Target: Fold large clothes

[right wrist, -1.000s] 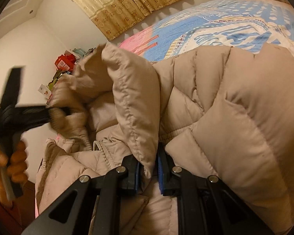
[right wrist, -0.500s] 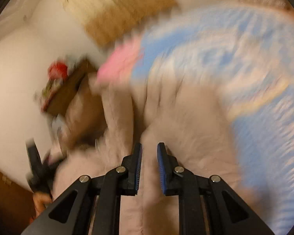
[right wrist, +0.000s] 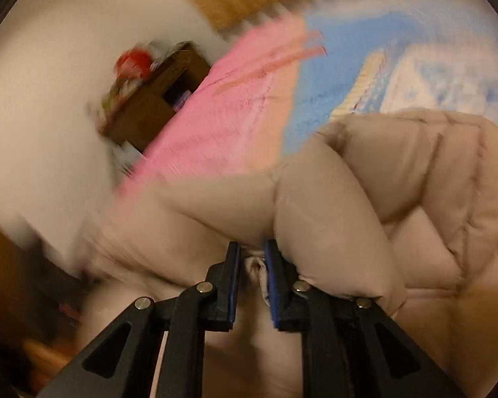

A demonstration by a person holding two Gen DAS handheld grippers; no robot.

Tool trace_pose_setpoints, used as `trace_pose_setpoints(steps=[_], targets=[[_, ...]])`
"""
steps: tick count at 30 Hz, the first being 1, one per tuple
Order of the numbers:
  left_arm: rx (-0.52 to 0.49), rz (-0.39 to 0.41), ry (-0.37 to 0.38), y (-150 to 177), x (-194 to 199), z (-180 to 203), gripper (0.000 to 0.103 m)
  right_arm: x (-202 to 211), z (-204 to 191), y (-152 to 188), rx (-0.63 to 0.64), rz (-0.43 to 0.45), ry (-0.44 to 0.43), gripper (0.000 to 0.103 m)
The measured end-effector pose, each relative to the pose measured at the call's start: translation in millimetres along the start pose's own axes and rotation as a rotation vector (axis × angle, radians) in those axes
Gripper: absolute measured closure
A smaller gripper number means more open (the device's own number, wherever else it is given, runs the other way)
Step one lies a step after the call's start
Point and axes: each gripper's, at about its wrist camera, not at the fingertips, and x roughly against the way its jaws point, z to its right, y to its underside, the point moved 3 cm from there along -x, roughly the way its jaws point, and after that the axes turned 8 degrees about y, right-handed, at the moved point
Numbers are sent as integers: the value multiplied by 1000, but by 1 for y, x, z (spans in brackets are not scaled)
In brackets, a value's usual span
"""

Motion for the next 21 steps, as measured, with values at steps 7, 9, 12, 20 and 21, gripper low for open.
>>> trace_pose_setpoints(steps=[7,9,12,20,21], targets=[[-262,86,-56,-41,-5,118,29,3,-5,8,12,4,39,89],[-317,56,-166,-42,-41,123,29,4,-5,7,17,5,39,89],[-275,-81,-289,-23,-94,82,37,-4,-5,-6,16,2,31,89],[-276,-82,-340,4,-134,21,6,-7,-11,-7,39,0,26,89],[-266,-83,-347,0,-139,19,5,-8,-7,-8,17,-2,10,89]])
